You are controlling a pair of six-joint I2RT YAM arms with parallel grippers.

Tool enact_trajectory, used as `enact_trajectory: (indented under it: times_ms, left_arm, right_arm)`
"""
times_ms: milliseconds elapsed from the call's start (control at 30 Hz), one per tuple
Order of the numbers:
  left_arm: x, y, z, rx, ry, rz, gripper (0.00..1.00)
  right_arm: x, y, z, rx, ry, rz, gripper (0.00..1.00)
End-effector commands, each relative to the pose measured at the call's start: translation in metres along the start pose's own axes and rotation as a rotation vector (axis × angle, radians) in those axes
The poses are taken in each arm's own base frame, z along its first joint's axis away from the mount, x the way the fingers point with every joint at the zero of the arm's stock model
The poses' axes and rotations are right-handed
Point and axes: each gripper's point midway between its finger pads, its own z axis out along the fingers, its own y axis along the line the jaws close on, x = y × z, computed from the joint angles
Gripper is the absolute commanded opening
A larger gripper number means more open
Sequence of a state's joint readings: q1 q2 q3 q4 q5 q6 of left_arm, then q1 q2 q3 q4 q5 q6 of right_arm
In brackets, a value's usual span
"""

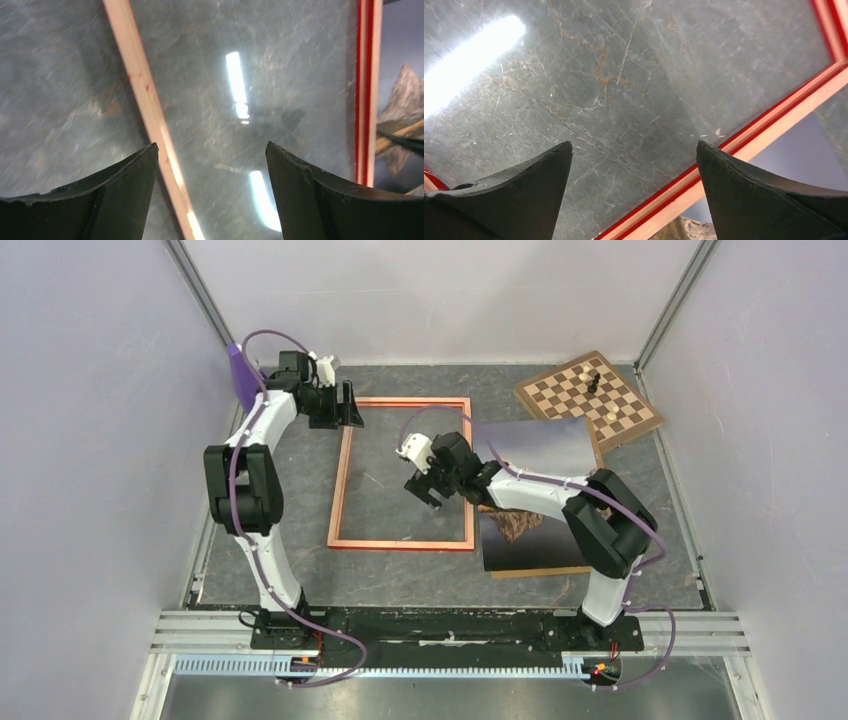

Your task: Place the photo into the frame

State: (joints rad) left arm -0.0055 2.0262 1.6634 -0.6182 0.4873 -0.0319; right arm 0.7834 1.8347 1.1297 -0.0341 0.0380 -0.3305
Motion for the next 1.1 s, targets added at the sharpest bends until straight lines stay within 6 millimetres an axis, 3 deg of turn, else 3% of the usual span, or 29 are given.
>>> enact_trajectory:
  times_ms: [0,200,400,733,1067]
  left_arm:
    - [0.026,0.014,-0.039,-0.138,0.039,0.139,0.85]
    - [0.075,0.025,-0.044,-0.196,0.104,0.127,0.84]
    - [0.107,0.018,-0.036,-0.130,0.165,0.080,0.83]
    - [0.130,0.014,-0.028,-0.087,0.192,0.047,0.83]
    - [0.144,0.003,-0.019,-0.007,0.207,0.012,0.83]
  right_arm:
    - [-0.021,-0.017,-0.022,0.058,-0.059,-0.045,0.98]
    - [-0.005,-0.009,-0.014,0.021,-0.035,-0.031,0.97]
    - [0.019,0.007,0.003,-0.031,0.008,-0.013,0.95]
    - [0.038,0.035,0.028,-0.143,0.051,0.045,0.92]
    - [0.028,0.075,0.058,-0.277,0.056,0.095,0.89]
